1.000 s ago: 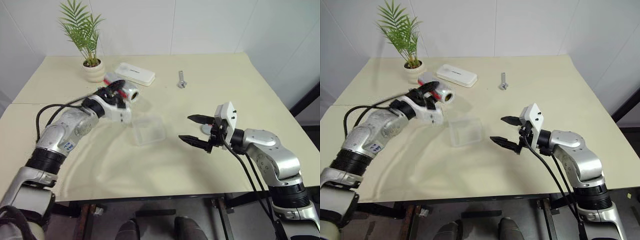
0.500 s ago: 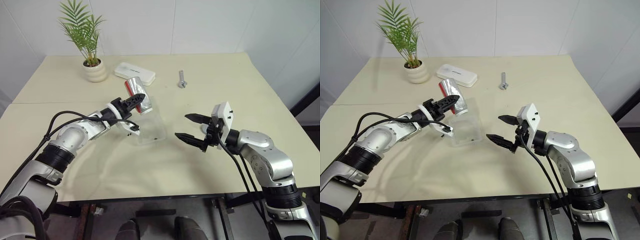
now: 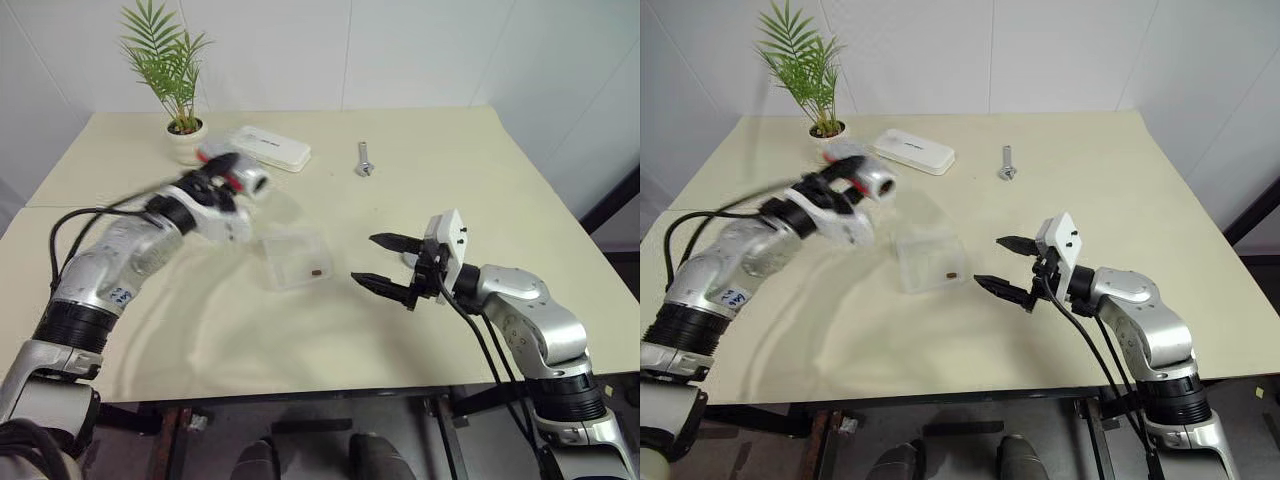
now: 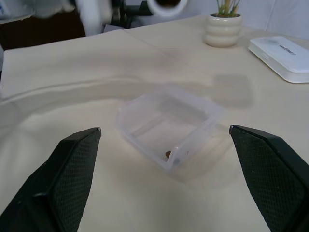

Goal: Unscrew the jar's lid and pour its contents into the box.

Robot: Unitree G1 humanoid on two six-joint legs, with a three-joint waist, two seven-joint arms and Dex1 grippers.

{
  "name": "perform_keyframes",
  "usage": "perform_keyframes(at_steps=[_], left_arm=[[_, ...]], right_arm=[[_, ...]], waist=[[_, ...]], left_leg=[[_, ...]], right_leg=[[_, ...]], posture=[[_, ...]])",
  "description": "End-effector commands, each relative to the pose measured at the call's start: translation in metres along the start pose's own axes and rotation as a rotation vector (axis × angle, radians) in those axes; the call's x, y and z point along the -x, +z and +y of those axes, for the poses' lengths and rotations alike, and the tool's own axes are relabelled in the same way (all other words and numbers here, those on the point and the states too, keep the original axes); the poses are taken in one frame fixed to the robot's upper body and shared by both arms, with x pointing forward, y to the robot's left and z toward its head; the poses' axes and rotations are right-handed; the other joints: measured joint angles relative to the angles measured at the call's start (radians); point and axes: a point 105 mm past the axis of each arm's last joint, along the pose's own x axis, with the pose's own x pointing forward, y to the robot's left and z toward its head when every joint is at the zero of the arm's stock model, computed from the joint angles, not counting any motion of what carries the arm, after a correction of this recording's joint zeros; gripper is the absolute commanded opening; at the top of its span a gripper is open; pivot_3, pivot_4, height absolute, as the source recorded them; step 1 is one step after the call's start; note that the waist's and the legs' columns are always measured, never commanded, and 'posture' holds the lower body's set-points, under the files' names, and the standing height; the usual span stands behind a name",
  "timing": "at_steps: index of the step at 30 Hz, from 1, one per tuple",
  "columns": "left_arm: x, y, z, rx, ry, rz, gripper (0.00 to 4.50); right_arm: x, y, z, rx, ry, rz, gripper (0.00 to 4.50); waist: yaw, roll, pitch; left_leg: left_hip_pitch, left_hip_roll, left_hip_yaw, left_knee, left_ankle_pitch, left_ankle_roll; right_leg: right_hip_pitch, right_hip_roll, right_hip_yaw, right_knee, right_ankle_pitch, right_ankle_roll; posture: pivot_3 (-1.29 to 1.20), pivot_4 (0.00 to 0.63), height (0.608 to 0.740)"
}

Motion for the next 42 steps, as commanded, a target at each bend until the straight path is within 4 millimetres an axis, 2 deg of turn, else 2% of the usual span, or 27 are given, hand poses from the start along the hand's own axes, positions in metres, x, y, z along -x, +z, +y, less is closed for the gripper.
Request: perform_keyframes(at_steps=[1, 4, 8, 14, 18, 23, 25, 31, 35, 38, 40, 42], left_arm=[[0.011, -0.054, 0.017, 0.609, 0.103, 0.194, 1.86], [0.022, -0.084, 0.017, 0.976, 0.209, 0.234, 1.86], [0.042, -0.117, 0.01, 1.196, 0.334, 0.289, 1.86], [0.064, -0.147, -0.015, 1.288, 0.389, 0.34, 1.86], [0.075, -0.157, -0.032, 1.342, 0.424, 0.368, 1.86], [0.082, -0.159, -0.044, 1.348, 0.41, 0.367, 1.86], [0.085, -0.161, -0.046, 1.333, 0.411, 0.387, 2.59], [0.095, -0.159, -0.049, 1.289, 0.361, 0.388, 4.41], [0.112, -0.149, -0.047, 1.238, 0.31, 0.369, 4.46], [0.135, -0.135, -0.044, 1.125, 0.235, 0.358, 4.46], [0.149, -0.118, -0.038, 0.998, 0.122, 0.323, 4.46], [0.155, -0.099, -0.028, 0.905, 0.01, 0.259, 4.46]], right_arm=[[0.003, 0.005, -0.004, 0.048, 0.011, -0.017, 4.48], [0.003, 0.007, -0.008, 0.075, 0.006, -0.033, 4.48], [0.006, 0.007, -0.01, 0.116, 0.014, -0.034, 4.48], [0.008, 0.015, -0.017, 0.224, -0.029, -0.103, 4.48], [0.008, 0.022, -0.022, 0.196, -0.033, -0.153, 4.48], [0.005, 0.023, -0.021, 0.186, -0.02, -0.159, 4.48], [0.004, 0.023, -0.021, 0.185, -0.017, -0.157, 4.5], [0.002, 0.023, -0.016, 0.172, 0.0, -0.163, 4.5], [0.003, 0.023, -0.01, 0.165, 0.015, -0.162, 4.5], [0.008, 0.023, -0.007, 0.166, 0.031, -0.15, 4.5], [0.012, 0.023, -0.007, 0.182, 0.049, -0.129, 4.5], [0.016, 0.025, -0.007, 0.195, 0.067, -0.11, 4.5]], waist=[[0.0, 0.0, 0.0], [-0.007, -0.001, 0.0], [-0.006, -0.001, 0.0], [0.0, -0.003, -0.001], [-0.002, -0.003, -0.001], [-0.002, -0.003, -0.001], [-0.002, -0.003, -0.001], [-0.003, -0.003, -0.001], [-0.003, -0.003, -0.001], [-0.009, -0.003, -0.001], [-0.009, -0.004, -0.001], [-0.008, -0.004, -0.001]], left_leg=[[0.0, 0.0, 0.0, 0.001, 0.0, 0.0], [0.0, 0.0, 0.0, 0.003, 0.001, 0.001], [0.001, 0.0, 0.0, 0.003, 0.001, 0.001], [0.001, 0.0, -0.001, 0.002, 0.001, 0.001], [0.001, 0.0, 0.0, 0.002, 0.001, 0.001], [0.002, 0.0, 0.0, 0.001, 0.001, 0.0], [0.002, 0.0, 0.0, 0.002, 0.001, 0.0], [0.002, 0.0, 0.0, 0.001, 0.001, 0.0], [0.001, 0.0, 0.0, 0.001, 0.0, -0.001], [0.002, 0.001, 0.0, 0.0, -0.001, -0.002], [0.002, 0.001, 0.0, 0.0, -0.002, -0.003], [0.002, 0.002, 0.0, -0.001, -0.002, -0.003]], right_leg=[[0.0, 0.0, 0.0, 0.001, 0.0, 0.0], [0.0, 0.0, 0.0, 0.001, 0.001, 0.0], [0.0, 0.0, 0.0, 0.002, 0.001, 0.001], [0.001, 0.0, 0.0, 0.002, 0.001, 0.001], [0.001, 0.0, 0.0, 0.001, 0.001, 0.001], [0.001, 0.0, 0.0, 0.001, 0.001, 0.001], [0.001, 0.0, 0.0, 0.001, 0.001, 0.001], [0.001, 0.0, 0.0, 0.001, 0.001, 0.0], [0.001, 0.0, 0.0, 0.0, 0.001, 0.0], [0.001, 0.0, 0.0, 0.0, 0.001, 0.0], [0.001, 0.0, 0.0, 0.0, 0.0, -0.001], [0.0, 0.0, -0.001, 0.0, -0.001, -0.003]], posture=[[0.0, 0.15, 0.74], [0.0, 0.15, 0.74], [0.0, 0.15, 0.74], [0.0, 0.15, 0.74], [0.0, 0.15, 0.74], [0.0, 0.15, 0.74], [0.0, 0.15, 0.74], [0.0, 0.15, 0.74], [0.0, 0.15, 0.74], [0.0, 0.15, 0.74], [0.0, 0.15, 0.74], [0.0, 0.15, 0.74]])
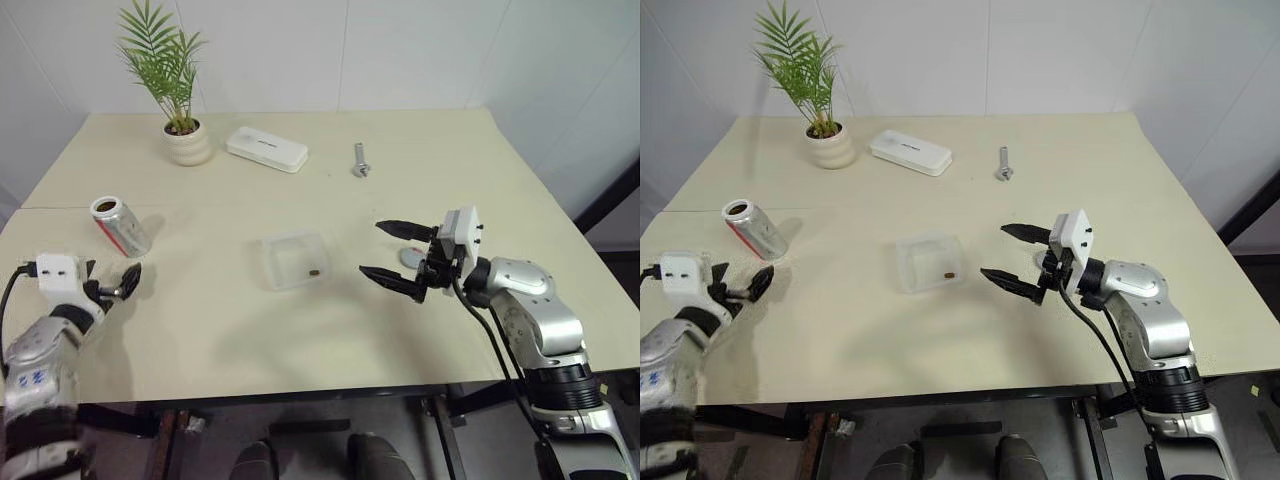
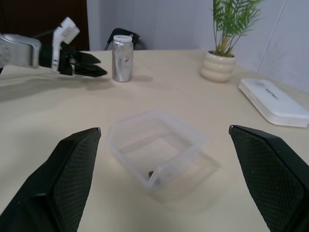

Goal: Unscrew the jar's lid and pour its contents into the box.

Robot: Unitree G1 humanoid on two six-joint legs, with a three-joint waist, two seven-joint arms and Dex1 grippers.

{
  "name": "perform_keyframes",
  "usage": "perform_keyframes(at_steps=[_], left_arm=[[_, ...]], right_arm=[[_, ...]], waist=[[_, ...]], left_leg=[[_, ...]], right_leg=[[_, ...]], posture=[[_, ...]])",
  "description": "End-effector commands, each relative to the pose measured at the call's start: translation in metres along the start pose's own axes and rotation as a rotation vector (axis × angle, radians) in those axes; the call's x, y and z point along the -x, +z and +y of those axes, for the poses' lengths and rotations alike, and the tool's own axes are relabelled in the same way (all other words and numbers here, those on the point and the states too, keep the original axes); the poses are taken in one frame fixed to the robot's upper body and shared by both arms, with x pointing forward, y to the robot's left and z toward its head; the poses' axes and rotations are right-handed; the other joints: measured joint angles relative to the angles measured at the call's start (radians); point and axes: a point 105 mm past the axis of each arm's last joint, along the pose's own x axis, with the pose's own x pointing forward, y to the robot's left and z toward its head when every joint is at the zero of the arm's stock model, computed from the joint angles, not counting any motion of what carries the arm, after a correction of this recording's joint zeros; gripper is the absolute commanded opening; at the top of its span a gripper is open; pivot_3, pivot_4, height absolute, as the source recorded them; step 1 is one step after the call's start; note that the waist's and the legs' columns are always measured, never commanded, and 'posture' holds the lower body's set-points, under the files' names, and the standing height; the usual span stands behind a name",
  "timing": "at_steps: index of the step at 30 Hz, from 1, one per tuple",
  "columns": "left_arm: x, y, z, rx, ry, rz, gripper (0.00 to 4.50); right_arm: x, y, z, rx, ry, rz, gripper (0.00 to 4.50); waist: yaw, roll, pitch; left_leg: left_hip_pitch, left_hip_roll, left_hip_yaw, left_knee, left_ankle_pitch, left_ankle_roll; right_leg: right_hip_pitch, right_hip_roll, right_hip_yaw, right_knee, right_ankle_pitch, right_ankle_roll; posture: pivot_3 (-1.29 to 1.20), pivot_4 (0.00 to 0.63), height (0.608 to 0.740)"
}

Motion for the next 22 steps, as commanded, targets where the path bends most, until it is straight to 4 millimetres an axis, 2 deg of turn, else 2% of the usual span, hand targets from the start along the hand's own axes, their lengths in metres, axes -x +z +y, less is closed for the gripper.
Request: perform_keyframes(at_steps=[1, 2, 3, 4, 8, 11, 17, 20, 22], left_arm=[[0.018, 0.061, -0.014, -0.242, -0.175, -0.126, 4.46], [0.022, 0.074, -0.024, -0.284, -0.251, -0.168, 4.46], [0.025, 0.083, -0.032, -0.314, -0.304, -0.196, 4.46], [0.03, 0.087, -0.043, -0.354, -0.394, -0.203, 4.46], [0.04, 0.086, -0.068, -0.42, -0.589, -0.161, 4.46], [0.049, 0.086, -0.08, -0.456, -0.729, -0.16, 4.46], [0.043, 0.091, -0.084, -0.456, -0.775, -0.192, 4.46], [0.043, 0.089, -0.089, -0.436, -0.781, -0.196, 4.46], [0.045, 0.084, -0.092, -0.439, -0.786, -0.187, 4.46]], right_arm=[[0.009, 0.018, -0.001, 0.06, 0.036, -0.017, 4.5], [0.011, 0.018, -0.002, 0.061, 0.045, -0.006, 4.5], [0.014, 0.018, -0.004, 0.062, 0.05, 0.002, 4.5], [0.015, 0.019, -0.004, 0.056, 0.06, 0.01, 4.5], [0.021, 0.019, -0.008, 0.051, 0.084, 0.038, 4.5], [0.025, 0.021, -0.009, 0.058, 0.082, 0.065, 4.5], [0.041, 0.019, -0.01, 0.055, 0.039, 0.117, 4.5], [0.044, 0.016, -0.009, 0.04, 0.02, 0.125, 4.5], [0.043, 0.013, -0.008, 0.04, 0.022, 0.135, 4.5]], waist=[[0.001, 0.0, 0.0], [0.007, 0.0, 0.0], [0.009, 0.0, 0.0], [0.009, 0.0, 0.0], [-0.004, 0.001, -0.001], [-0.02, 0.001, -0.001], [-0.017, 0.001, -0.001], [-0.02, 0.001, -0.001], [-0.022, 0.001, -0.001]], left_leg=[[0.0, 0.0, 0.0, 0.0, 0.0, 0.0], [0.0, 0.001, 0.0, 0.0, 0.0, 0.0], [0.0, 0.001, 0.0, 0.0, 0.0, 0.0], [0.0, 0.001, 0.0, 0.0, 0.0, 0.0], [0.003, 0.002, 0.004, -0.005, -0.002, -0.002], [0.002, 0.002, 0.009, -0.007, -0.001, 0.001], [0.001, 0.005, 0.01, -0.013, 0.0, 0.006], [0.001, 0.005, 0.011, -0.013, -0.001, 0.005], [0.001, 0.005, 0.011, -0.013, -0.001, 0.006]], right_leg=[[0.0, 0.0, 0.0, 0.0, 0.0, -0.001], [0.0, 0.0, 0.0, -0.001, -0.003, -0.006], [0.0, 0.0, -0.001, -0.003, -0.009, -0.018], [0.0, -0.001, -0.001, -0.004, -0.009, -0.019], [0.01, -0.002, -0.001, -0.025, 0.001, -0.021], [0.01, -0.004, 0.0, -0.029, 0.002, -0.021], [0.006, -0.001, 0.0, -0.029, 0.002, -0.018], [0.004, -0.001, 0.0, -0.025, 0.004, -0.008], [0.003, 0.0, 0.001, -0.024, 0.004, -0.007]], posture=[[0.0, 0.15, 0.74], [0.0, 0.15, 0.74], [0.0, 0.15, 0.74], [0.0, 0.15, 0.74], [0.0, 0.15, 0.74], [0.0, 0.15, 0.74], [0.0, 0.15, 0.74], [0.0, 0.15, 0.74], [0.0, 0.15, 0.74]])
